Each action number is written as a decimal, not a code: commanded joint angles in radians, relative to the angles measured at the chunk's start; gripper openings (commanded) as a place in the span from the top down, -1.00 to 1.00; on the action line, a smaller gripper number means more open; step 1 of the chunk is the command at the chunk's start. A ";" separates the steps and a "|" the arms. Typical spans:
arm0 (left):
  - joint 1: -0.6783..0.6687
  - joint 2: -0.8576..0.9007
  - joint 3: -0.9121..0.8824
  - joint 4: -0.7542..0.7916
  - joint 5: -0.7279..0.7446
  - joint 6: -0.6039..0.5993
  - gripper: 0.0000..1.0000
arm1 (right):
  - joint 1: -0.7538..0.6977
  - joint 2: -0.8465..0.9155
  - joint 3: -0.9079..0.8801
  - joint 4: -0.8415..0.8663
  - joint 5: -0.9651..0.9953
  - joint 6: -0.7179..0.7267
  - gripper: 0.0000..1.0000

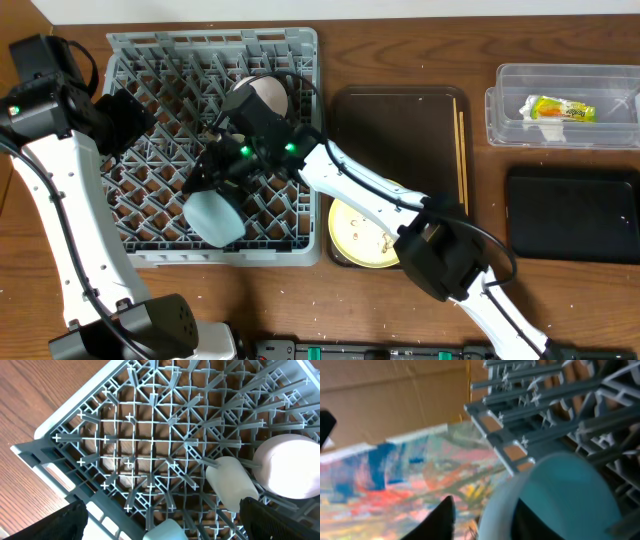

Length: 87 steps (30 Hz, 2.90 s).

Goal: Sort waste into correct bins and load items into the dishwasher
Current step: 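Lower the light-blue cup into the rack's lower area and release it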

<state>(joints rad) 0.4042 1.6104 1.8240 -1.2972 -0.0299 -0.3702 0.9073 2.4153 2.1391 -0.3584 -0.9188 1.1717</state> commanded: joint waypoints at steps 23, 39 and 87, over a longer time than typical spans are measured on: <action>0.003 0.003 0.008 0.000 -0.008 -0.009 -0.96 | -0.062 -0.300 0.007 -0.587 0.580 -0.525 -0.11; 0.003 0.003 0.008 0.000 -0.008 -0.009 -0.96 | 0.074 -0.183 0.006 -0.834 0.616 -0.609 0.73; 0.003 0.003 0.008 0.000 -0.008 -0.009 -0.96 | -0.387 -0.469 0.265 -1.056 1.114 -0.731 -0.99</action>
<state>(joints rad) 0.4042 1.6104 1.8240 -1.2972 -0.0299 -0.3706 0.6411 1.9556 2.4077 -1.3655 0.1764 0.4248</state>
